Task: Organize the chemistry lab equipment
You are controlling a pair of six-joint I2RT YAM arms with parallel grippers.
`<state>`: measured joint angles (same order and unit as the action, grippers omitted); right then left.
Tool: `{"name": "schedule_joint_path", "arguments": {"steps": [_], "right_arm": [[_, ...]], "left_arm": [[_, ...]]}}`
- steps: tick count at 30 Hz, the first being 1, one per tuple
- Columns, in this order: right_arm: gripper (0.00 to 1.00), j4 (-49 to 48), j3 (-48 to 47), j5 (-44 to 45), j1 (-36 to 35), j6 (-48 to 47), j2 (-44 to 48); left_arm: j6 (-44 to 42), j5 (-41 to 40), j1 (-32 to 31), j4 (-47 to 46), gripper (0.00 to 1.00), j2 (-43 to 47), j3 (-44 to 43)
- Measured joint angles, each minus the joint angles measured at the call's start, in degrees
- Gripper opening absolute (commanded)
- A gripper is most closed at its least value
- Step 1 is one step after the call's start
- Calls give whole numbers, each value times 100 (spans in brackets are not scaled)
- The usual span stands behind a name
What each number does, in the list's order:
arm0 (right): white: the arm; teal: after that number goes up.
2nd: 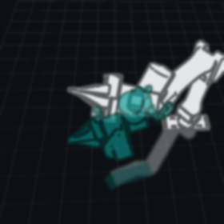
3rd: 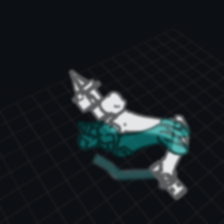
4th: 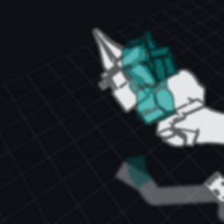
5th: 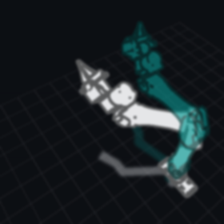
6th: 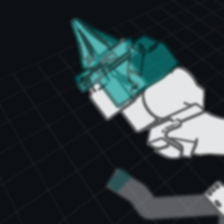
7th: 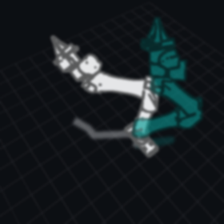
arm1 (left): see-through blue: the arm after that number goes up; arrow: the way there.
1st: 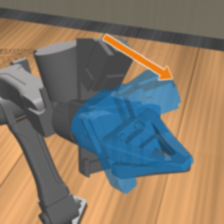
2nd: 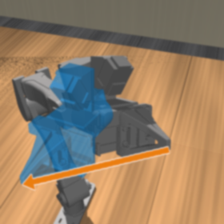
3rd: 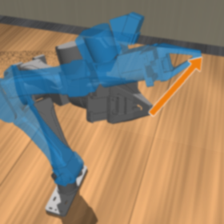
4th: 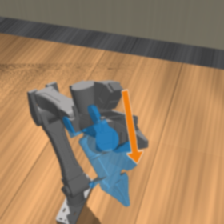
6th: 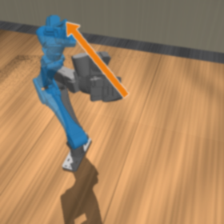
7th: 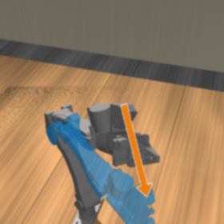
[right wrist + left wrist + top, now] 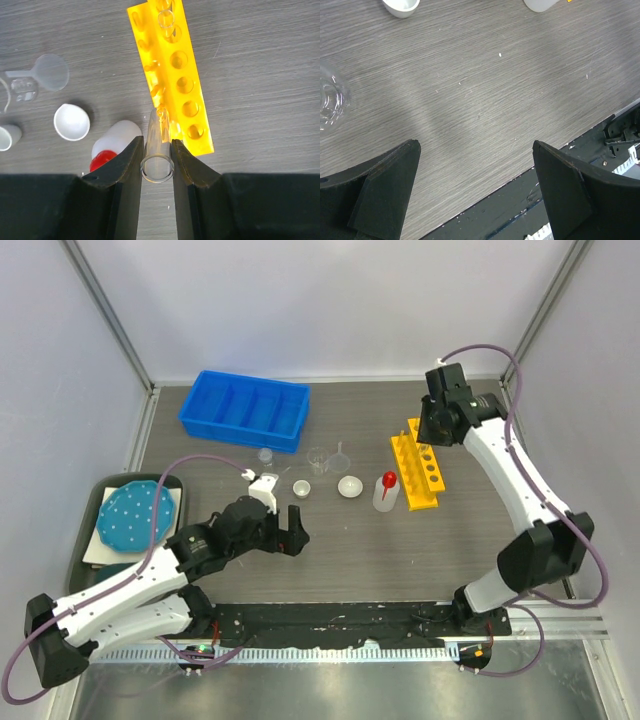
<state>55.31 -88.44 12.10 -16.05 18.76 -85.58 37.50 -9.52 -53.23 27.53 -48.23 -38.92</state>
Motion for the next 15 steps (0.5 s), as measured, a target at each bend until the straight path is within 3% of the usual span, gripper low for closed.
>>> {"name": "schedule_joint_path", "arguments": {"steps": [7, 15], "right_arm": [[15, 2, -527, 251, 35, -61, -920], [16, -72, -719, 514, 179, -101, -1263]], "left_arm": [[7, -7, 0, 26, 100, 26, 94], [7, -7, -13, 28, 100, 33, 114]]}}
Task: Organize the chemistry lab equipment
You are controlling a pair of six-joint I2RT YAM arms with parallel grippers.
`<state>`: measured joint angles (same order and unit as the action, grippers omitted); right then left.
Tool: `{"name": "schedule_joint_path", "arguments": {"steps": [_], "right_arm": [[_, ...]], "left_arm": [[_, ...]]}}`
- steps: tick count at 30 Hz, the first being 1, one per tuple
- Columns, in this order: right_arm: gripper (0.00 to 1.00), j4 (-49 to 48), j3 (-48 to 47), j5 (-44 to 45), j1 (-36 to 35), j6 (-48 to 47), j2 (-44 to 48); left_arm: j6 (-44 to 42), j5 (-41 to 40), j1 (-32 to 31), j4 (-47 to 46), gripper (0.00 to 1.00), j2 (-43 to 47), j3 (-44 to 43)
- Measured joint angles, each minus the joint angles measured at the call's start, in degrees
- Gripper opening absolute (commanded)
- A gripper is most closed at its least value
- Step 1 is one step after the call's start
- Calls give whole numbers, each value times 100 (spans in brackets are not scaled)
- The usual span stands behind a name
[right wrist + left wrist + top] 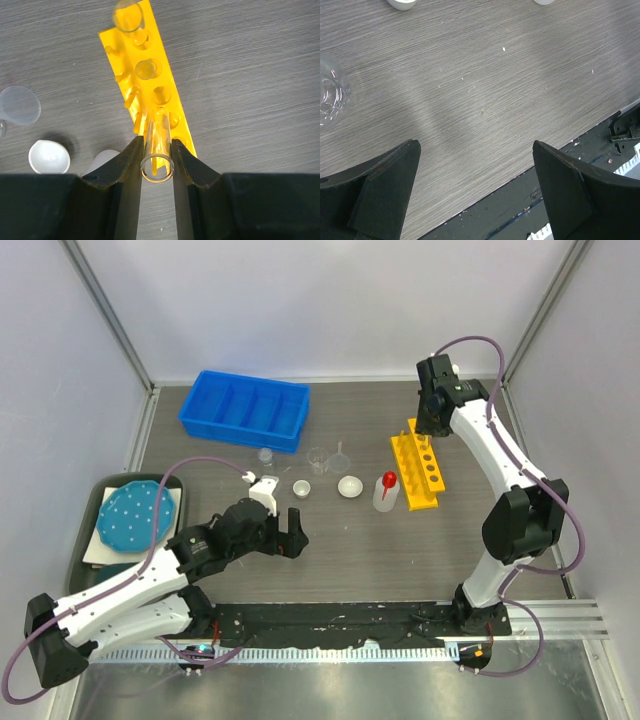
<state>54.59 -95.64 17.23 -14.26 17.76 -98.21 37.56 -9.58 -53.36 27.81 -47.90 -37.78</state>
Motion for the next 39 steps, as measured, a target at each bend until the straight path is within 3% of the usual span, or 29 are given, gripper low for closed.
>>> {"name": "schedule_joint_path", "arguments": {"steps": [39], "right_arm": [[19, -876, 831, -472, 275, -4, -503]], "left_arm": [[-4, -48, -101, 33, 100, -247, 0]]}}
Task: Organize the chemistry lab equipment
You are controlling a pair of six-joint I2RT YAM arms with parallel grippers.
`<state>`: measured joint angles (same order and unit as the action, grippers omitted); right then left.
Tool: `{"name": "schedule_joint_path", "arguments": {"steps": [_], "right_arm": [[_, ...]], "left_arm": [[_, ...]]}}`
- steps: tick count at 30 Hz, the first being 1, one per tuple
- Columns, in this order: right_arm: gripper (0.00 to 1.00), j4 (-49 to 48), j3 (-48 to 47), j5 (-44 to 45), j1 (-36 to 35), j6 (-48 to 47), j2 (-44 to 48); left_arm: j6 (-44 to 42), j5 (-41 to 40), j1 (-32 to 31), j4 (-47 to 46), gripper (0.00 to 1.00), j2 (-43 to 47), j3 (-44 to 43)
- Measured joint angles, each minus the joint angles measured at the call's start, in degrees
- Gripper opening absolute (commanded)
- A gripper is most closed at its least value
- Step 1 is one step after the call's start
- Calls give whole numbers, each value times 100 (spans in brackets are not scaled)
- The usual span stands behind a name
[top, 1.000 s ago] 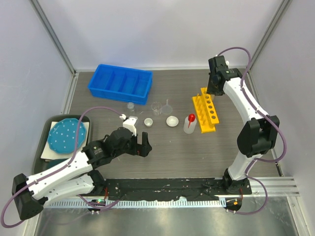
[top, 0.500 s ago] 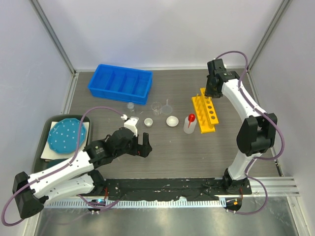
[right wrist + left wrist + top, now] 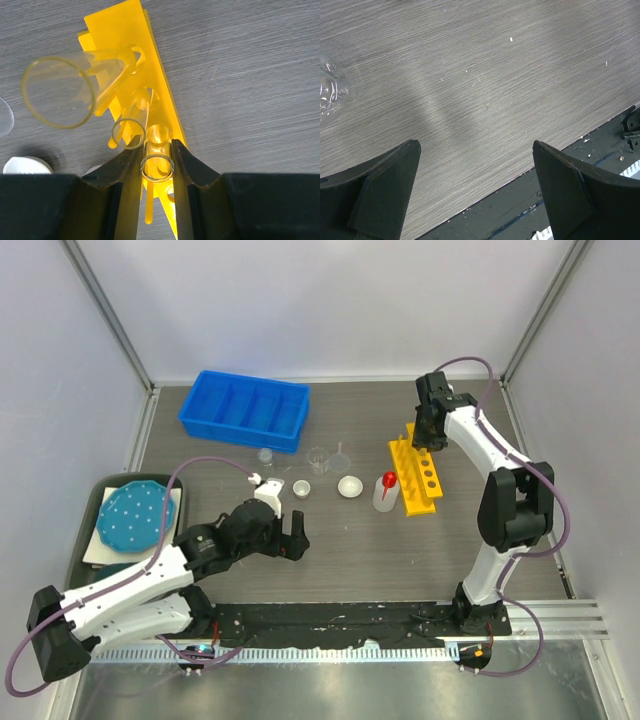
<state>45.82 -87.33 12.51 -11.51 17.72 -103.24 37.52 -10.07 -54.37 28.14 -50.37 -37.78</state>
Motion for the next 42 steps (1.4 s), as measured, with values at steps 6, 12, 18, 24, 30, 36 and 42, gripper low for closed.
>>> {"name": "schedule_joint_path", "arguments": {"steps": [6, 12, 18, 24, 30, 36, 42], "right_arm": [[21, -105, 111, -11, 0, -2, -39], [22, -221, 173, -17, 0, -2, -63], [27, -271, 188, -17, 0, -4, -63], [34, -343, 205, -20, 0, -4, -63], [40, -424, 216, -26, 0, -4, -68], [42, -446, 216, -39, 0, -4, -76], [45, -444, 216, -35, 0, -4, -76]], "left_arm": [[-2, -2, -2, 0, 100, -74, 0], [-2, -2, -7, 2, 100, -129, 0], [-4, -4, -7, 2, 100, -219, -2], [-20, -2, -7, 2, 100, -291, -2], [-22, -2, -7, 2, 100, -323, -2], [-24, -2, -9, 2, 100, -337, -2], [-24, -2, -13, 2, 100, -337, -4]]}}
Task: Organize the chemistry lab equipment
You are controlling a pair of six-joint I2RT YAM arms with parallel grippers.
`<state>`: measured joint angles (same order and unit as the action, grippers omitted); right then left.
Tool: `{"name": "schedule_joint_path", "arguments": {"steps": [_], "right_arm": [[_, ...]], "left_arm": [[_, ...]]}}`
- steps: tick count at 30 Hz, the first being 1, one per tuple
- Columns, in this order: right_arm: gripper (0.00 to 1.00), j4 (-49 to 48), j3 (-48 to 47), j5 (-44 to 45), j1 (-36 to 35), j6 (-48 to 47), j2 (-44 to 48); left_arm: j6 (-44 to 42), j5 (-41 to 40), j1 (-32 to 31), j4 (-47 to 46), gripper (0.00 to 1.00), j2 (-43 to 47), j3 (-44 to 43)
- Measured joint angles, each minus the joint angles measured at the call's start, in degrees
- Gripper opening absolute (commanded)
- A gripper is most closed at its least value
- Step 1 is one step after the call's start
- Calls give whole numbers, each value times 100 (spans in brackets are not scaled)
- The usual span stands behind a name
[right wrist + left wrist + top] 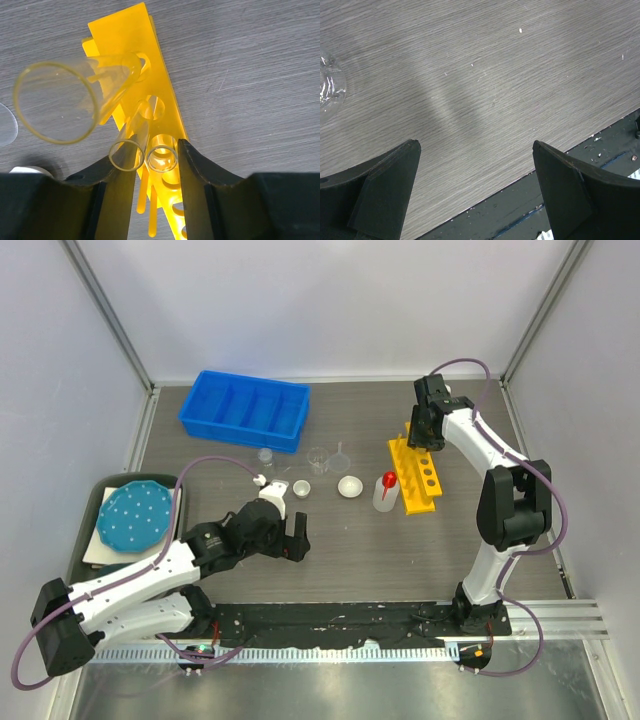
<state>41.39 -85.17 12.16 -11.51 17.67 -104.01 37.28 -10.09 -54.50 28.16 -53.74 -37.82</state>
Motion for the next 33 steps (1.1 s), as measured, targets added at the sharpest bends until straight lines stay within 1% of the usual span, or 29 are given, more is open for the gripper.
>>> {"name": "schedule_joint_path", "arguments": {"steps": [9, 12, 17, 20, 22, 25, 29, 33], "right_arm": [[47, 232, -2, 216, 0, -44, 144], [47, 382, -2, 334, 0, -74, 448], [49, 533, -2, 542, -83, -111, 1344], [50, 654, -2, 592, -197, -133, 1941], [53, 713, 2, 601, -313, -140, 2175], [54, 748, 177, 605, -531, -155, 2535], [55, 815, 507, 601, -780, -177, 2691], [55, 846, 826, 603, -809, -212, 2625]], "left_arm": [[0, -90, -4, 48, 100, 0, -33], [0, -181, -4, 116, 100, -2, -52], [2, -345, -11, 269, 100, -7, -85], [4, -426, -15, 348, 100, -13, -133], [7, -483, -15, 367, 100, -13, -162], [20, -549, -17, 457, 100, -13, -229], [35, -625, -17, 581, 100, -13, -350], [109, -649, -17, 647, 100, 0, -415]]}}
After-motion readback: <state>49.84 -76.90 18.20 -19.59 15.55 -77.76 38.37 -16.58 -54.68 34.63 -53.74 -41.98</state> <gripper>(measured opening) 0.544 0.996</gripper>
